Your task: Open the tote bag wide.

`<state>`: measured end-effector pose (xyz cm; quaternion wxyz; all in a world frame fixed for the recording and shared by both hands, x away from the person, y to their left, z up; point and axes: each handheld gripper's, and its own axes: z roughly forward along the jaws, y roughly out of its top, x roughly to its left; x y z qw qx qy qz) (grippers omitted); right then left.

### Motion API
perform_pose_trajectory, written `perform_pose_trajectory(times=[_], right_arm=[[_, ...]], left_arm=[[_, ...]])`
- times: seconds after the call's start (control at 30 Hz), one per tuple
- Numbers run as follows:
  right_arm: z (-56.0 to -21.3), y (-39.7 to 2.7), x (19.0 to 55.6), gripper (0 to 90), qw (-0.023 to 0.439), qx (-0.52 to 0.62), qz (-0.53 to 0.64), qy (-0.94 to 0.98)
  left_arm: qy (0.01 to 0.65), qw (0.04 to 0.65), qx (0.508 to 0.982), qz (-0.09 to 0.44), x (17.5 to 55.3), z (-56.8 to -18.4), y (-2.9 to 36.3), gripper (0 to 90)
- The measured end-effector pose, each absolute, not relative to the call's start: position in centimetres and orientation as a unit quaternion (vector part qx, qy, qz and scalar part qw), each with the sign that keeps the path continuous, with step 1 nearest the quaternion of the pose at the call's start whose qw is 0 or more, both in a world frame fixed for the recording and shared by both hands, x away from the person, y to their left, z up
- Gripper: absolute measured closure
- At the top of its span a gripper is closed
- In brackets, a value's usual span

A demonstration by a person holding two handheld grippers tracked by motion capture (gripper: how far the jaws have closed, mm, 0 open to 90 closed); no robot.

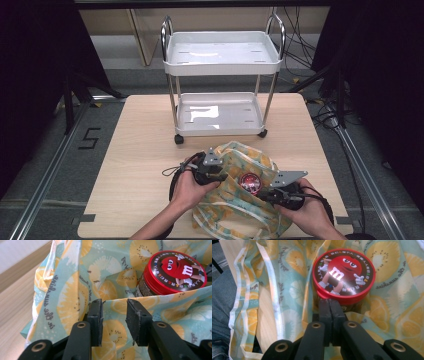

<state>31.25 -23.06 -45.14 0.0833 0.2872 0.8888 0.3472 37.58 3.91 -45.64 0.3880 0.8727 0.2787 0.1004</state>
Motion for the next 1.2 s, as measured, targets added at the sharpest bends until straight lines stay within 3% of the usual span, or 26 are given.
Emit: perform_pose_trajectory(times=[0.4, 0.63, 0.67, 0.7, 0.83, 1.2], right_arm=[[-45.4, -22.1, 31.2, 89.2, 0.085, 0.273, 0.358, 0.889], [-45.8, -21.8, 30.9, 88.1, 0.084, 0.272, 0.362, 0.888], [-45.7, -21.9, 30.8, 87.9, 0.078, 0.27, 0.358, 0.891], [-45.7, -21.9, 30.9, 87.4, 0.08, 0.266, 0.36, 0.89], [-45.3, -22.4, 30.9, 85.9, 0.076, 0.268, 0.353, 0.893], [-45.2, -22.8, 31.1, 84.5, 0.087, 0.276, 0.353, 0.89]], left_arm=[[0.278, 0.398, 0.868, 0.101, 37.2, -45.6, 3.7, 62.9], [0.244, 0.433, 0.861, 0.104, 36.7, -44.7, 1.6, 57.4], [0.237, 0.428, 0.865, 0.108, 36.9, -44.7, 1.4, 58.8], [0.189, 0.411, 0.884, 0.119, 37.0, -44.9, 1.0, 59.7], [0.148, 0.389, 0.902, 0.113, 36.8, -45.0, 1.3, 55.2], [0.105, 0.375, 0.918, 0.068, 36.1, -45.4, 2.1, 46.1]])
